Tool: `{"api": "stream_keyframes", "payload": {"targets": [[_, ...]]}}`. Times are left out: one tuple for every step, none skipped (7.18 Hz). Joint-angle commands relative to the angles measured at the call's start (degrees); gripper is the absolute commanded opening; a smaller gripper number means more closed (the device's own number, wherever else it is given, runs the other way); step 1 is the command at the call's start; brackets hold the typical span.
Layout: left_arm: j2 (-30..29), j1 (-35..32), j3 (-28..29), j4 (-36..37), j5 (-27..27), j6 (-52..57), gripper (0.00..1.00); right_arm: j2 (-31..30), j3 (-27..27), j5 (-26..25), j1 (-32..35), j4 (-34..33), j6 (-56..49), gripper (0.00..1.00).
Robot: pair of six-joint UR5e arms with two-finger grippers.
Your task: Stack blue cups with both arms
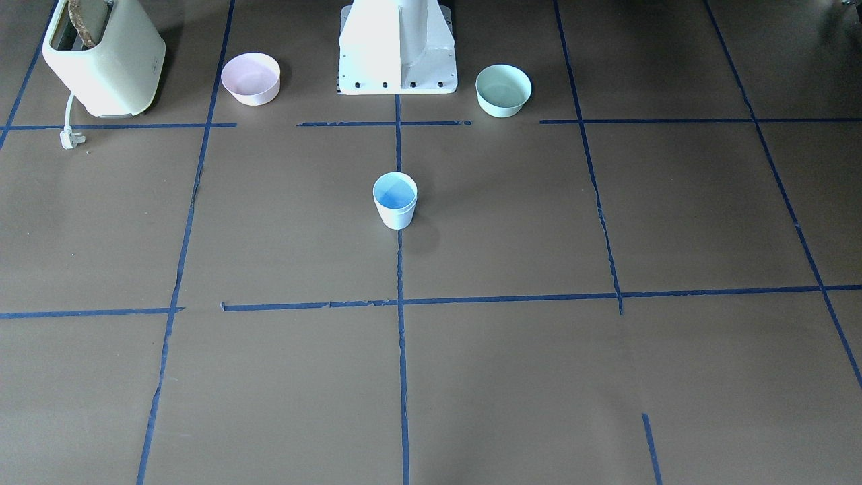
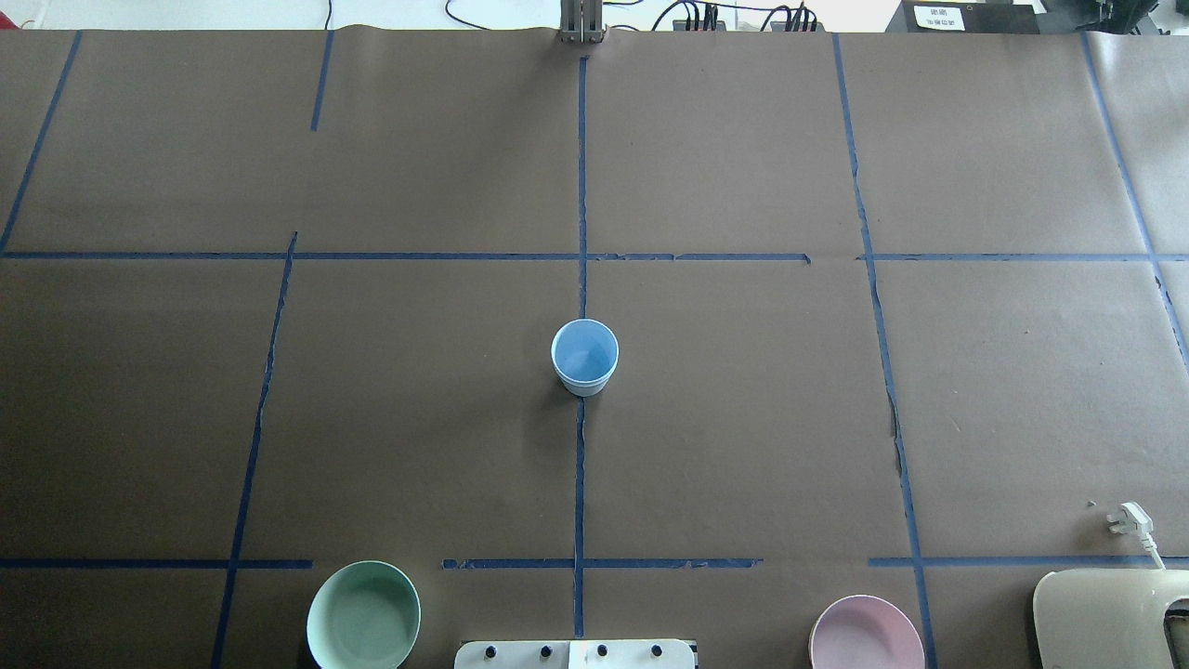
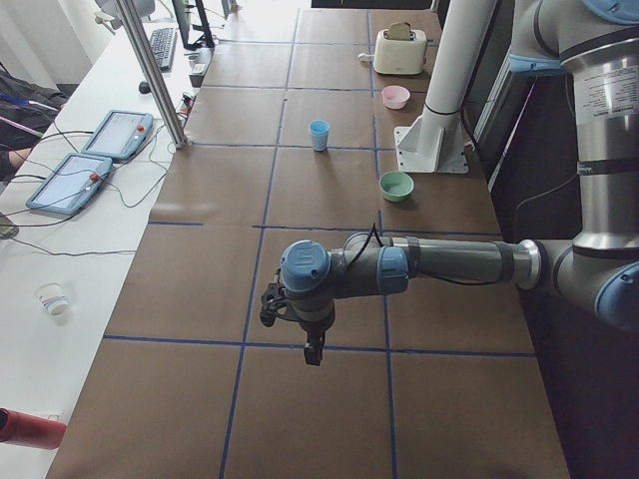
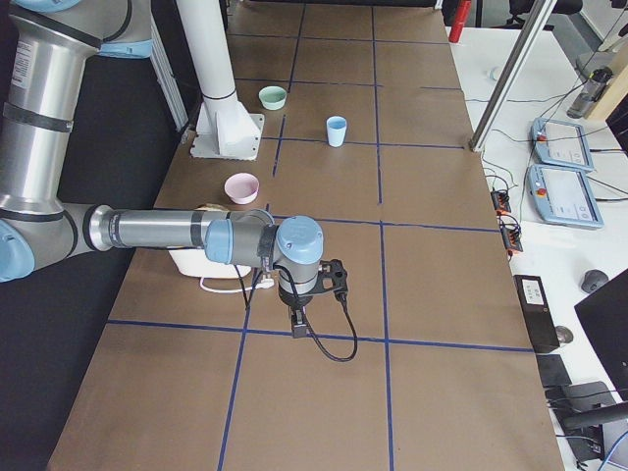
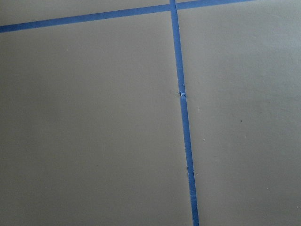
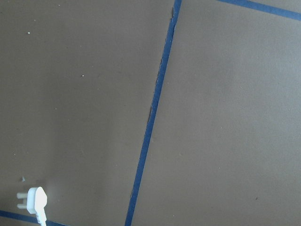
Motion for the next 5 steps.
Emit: {"api": "stream_keyframes", "payload": {"targets": [[-0.1, 0.0, -0.4, 0.0, 0.0, 0.0, 1.0, 0.0, -0.1, -0.1, 0.0, 0.0, 0.0, 1.0], [-0.1, 0.0, -0.4, 0.0, 0.0, 0.0, 1.0, 0.0, -0.1, 0.0, 0.0, 0.0, 0.1, 1.0], [-0.3, 0.1, -0.4, 0.0, 0.0, 0.0, 1.0, 0.0, -0.2, 0.1, 0.0, -0.1, 0.1, 1.0], [-0.4, 0.0, -0.4, -0.1, 0.0, 0.0, 1.0, 0.0, -0.1, 0.1, 0.0, -0.1, 0.1, 1.0], [-0.5, 0.1, -0.4, -0.1, 0.0, 0.0, 1.0, 0.0, -0.1, 0.2, 0.0, -0.1, 0.1, 1.0]]}}
